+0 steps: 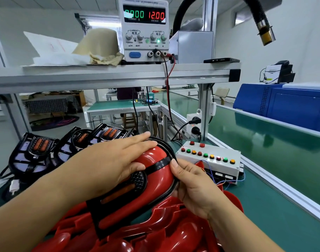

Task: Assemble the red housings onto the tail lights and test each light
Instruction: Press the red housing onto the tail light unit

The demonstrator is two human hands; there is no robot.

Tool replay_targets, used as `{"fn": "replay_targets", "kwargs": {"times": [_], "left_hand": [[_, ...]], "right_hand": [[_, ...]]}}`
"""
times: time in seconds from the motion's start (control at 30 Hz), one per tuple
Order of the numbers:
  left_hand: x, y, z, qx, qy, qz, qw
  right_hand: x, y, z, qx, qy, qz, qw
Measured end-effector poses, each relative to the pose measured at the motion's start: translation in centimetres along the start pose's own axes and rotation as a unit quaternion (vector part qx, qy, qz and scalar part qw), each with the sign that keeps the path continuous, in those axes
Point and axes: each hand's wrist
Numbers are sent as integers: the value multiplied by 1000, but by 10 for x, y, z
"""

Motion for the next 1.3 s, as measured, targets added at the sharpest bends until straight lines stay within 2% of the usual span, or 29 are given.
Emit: {"fn": "replay_targets", "kwargs": {"times": [0.17, 0.33, 0.47, 0.63, 0.8, 0.97, 1.03, 1.13, 1.3], "left_hand": [[-4, 1, 0, 7, 18, 20, 1000], [6, 3, 8, -33, 37, 93, 994], [6, 0, 9, -33, 51, 102, 993], [5, -7, 3, -31, 46, 74, 996], [20, -6, 8, -20, 53, 131, 990], [44, -4, 5, -28, 48, 246, 968], [42, -7, 7, -37, 57, 201, 977], [12, -8, 9, -22, 65, 82, 994], [-11, -2, 0, 9, 71, 56, 996]], "right_hand": [[-2, 2, -2, -4, -8, -4, 1000], [-1, 2, -3, -7, -16, -2, 1000], [-1, 2, -3, -6, -12, 0, 1000], [0, 2, -5, -3, -16, -4, 1000], [1, 0, -4, -3, -15, 3, 1000], [0, -2, -1, 3, 14, 35, 999], [-1, -1, 2, 2, 20, 36, 999], [-2, 0, 2, -5, 21, 24, 999], [-2, 0, 3, -14, 35, 33, 999]]}}
Point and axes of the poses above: each hand's wrist, its own y-axis away from the middle knuckle, its own x-axis out of the back of the hand, z = x × y, and after that the axes turned 12 degrees about z, right-handed
